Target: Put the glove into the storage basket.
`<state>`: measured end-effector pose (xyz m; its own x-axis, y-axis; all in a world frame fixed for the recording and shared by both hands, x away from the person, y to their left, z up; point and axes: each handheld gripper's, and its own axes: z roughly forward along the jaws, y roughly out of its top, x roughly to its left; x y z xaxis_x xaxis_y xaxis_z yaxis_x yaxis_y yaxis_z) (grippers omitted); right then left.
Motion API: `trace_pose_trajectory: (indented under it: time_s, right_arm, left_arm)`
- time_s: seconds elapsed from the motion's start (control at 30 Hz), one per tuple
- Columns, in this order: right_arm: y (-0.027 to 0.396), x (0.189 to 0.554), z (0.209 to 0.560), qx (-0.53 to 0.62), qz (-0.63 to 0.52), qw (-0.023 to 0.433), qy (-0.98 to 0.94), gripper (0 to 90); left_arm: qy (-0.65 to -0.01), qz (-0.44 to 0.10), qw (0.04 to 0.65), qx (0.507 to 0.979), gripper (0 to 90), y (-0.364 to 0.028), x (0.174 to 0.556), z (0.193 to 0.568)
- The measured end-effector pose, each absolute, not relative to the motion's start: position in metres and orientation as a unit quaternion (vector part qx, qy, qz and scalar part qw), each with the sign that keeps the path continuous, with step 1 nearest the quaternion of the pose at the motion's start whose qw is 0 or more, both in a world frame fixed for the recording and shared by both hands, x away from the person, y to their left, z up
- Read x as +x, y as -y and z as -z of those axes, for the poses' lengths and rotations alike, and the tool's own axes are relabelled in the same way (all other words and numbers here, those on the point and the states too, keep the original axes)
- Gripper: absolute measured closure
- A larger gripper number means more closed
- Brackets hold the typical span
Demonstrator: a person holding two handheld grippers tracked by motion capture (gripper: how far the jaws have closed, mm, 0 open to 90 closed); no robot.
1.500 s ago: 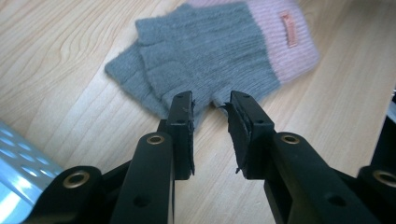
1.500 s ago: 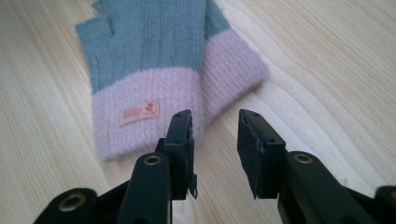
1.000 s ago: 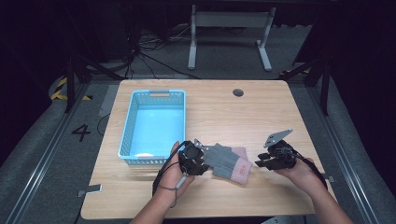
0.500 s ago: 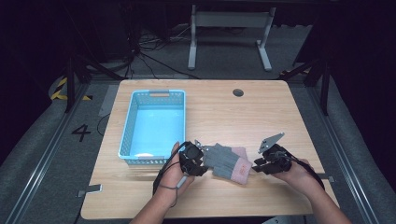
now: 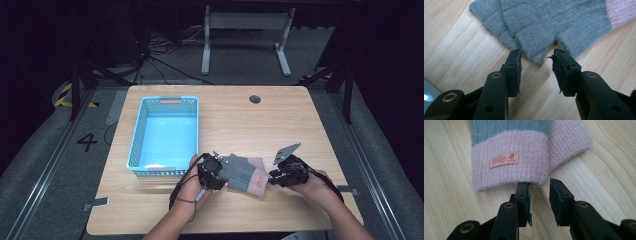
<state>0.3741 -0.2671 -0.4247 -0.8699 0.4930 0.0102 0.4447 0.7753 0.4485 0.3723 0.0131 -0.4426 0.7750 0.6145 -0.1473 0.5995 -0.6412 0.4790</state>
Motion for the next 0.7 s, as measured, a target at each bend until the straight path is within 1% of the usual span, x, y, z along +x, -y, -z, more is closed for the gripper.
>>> trace_pose_trajectory:
  time_s: [0.17, 0.4, 0.6, 0.63, 0.67, 0.7]
  right_arm:
    - [0.2667, 0.3737, 0.4251, 0.245, -0.223, 0.058, -0.942, 70.8]
    - [0.2639, 0.3716, 0.4264, 0.246, -0.219, 0.062, -0.942, 75.8]
    - [0.2631, 0.3702, 0.4265, 0.246, -0.220, 0.068, -0.942, 78.5]
    - [0.2631, 0.3695, 0.4260, 0.246, -0.220, 0.068, -0.941, 80.7]
    - [0.2633, 0.3693, 0.4257, 0.246, -0.220, 0.069, -0.941, 81.7]
    - [0.2633, 0.3693, 0.4257, 0.246, -0.220, 0.069, -0.941, 81.7]
  left_arm:
    - [-0.333, -0.014, 0.261, 0.906, 58.7, -0.0115, 0.3741, 0.4434]
    - [-0.323, -0.025, 0.262, 0.909, 67.2, -0.0088, 0.3747, 0.4409]
    - [-0.315, -0.035, 0.261, 0.912, 71.9, -0.0083, 0.3741, 0.4415]
    - [-0.314, -0.036, 0.266, 0.911, 77.5, -0.0088, 0.3738, 0.4398]
    - [-0.314, -0.036, 0.266, 0.911, 80.6, -0.0088, 0.3738, 0.4398]
    - [-0.313, -0.038, 0.268, 0.910, 80.6, -0.0090, 0.3733, 0.4382]
